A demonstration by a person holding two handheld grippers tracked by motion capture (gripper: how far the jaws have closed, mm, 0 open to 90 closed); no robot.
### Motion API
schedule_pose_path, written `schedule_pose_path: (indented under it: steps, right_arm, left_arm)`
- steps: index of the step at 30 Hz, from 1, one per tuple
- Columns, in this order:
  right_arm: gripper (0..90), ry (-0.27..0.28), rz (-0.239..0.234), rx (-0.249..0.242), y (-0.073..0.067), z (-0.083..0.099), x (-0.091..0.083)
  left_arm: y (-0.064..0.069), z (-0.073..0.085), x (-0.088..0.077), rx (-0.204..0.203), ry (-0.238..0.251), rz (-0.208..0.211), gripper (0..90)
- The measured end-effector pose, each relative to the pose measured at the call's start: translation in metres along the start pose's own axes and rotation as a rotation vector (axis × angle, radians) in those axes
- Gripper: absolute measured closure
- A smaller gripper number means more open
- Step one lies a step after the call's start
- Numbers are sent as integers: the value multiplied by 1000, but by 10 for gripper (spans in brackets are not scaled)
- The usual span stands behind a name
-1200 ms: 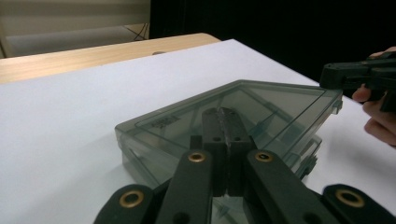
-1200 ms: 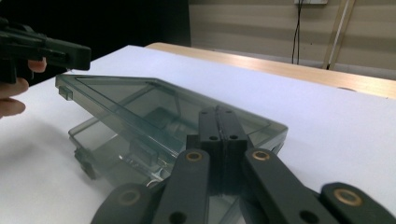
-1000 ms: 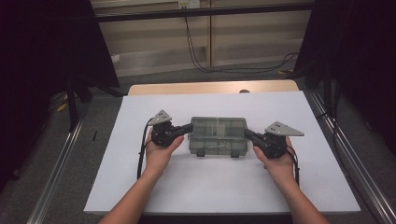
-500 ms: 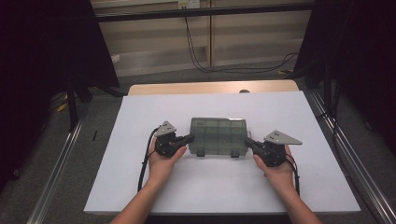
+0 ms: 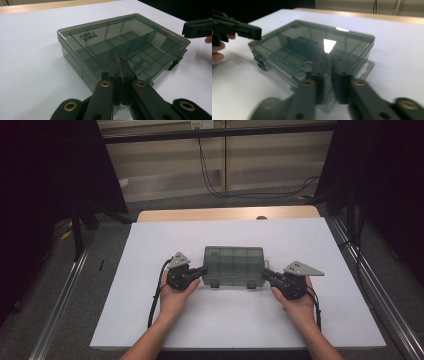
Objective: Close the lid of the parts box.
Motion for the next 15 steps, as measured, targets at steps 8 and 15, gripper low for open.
schedule_pose_path:
  steps: [8,15]
  right_arm:
    - [345,75,46,-14,14,-15,-25]
    - [16,57,118,-22,28,-13,-44]
  left_arm:
    - [-1,0,1,-27,9,12,900]
    - [-1,0,0,-17,5,14,900]
Point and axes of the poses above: each handheld gripper's, and its own axes: x roughly forward along the jaws, z roughly out of its underside, y roughly to its right, the point moved 3 cm from there along x, roughly forward along the jaws, and after that the axes turned 3 degrees about x, right-handed, at the moved point
